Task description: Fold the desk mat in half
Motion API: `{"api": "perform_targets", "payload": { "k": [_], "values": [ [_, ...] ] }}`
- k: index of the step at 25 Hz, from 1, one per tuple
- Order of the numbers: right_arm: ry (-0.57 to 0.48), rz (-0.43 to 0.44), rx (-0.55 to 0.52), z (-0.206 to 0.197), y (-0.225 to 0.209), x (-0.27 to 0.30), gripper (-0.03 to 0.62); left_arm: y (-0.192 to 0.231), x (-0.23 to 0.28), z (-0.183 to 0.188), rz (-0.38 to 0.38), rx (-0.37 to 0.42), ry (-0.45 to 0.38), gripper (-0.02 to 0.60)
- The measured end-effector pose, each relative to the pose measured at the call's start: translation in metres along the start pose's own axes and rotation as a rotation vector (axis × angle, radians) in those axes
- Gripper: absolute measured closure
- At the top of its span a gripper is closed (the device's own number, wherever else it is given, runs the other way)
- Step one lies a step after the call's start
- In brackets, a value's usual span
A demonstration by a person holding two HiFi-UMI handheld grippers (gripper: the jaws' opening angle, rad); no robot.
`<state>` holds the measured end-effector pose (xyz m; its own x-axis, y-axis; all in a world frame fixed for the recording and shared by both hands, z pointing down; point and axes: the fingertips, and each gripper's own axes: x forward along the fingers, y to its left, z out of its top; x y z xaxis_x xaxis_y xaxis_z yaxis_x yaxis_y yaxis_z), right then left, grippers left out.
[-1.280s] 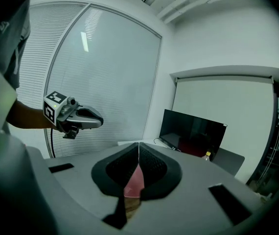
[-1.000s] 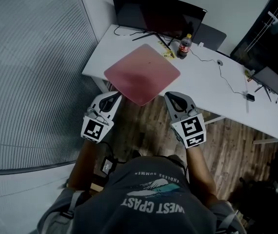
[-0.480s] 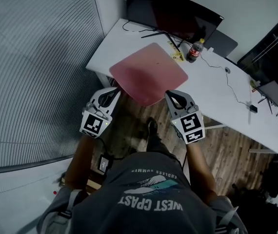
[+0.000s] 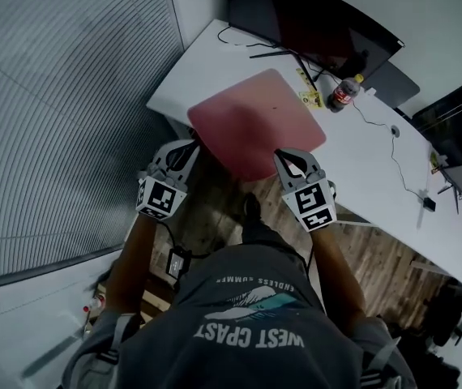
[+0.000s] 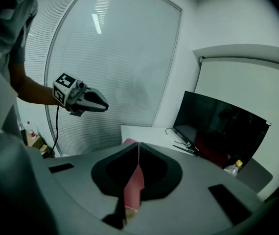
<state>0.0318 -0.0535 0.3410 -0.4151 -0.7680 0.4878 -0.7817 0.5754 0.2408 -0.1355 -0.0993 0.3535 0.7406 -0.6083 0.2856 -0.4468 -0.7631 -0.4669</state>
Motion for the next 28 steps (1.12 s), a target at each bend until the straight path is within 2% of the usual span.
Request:
{"api": "perform_targets", "payload": {
  "k": [9, 18, 21, 24, 28],
  "values": [
    [0.126, 0.053, -0.074, -0.068, -0.007, 0.049, 0.565, -0.018, 0.046, -0.071, -0.053, 0.073, 0.151, 0.557],
    [0.241, 0.126, -0.248, -0.134, 0.004, 0.084, 0.559, -0.051, 0.077, -0.149, -0.133, 0.149, 0.308, 0.555],
    [0.276, 0.149, -0.317, -0.157, 0.011, 0.093, 0.498, -0.064, 0.083, -0.172, -0.156, 0.189, 0.350, 0.546],
    [0.303, 0.174, -0.392, -0.179, 0.017, 0.103, 0.464, -0.076, 0.092, -0.194, -0.177, 0.230, 0.386, 0.489],
    [0.329, 0.202, -0.512, -0.208, 0.026, 0.112, 0.412, -0.094, 0.108, -0.225, -0.185, 0.289, 0.429, 0.379]
  ]
}}
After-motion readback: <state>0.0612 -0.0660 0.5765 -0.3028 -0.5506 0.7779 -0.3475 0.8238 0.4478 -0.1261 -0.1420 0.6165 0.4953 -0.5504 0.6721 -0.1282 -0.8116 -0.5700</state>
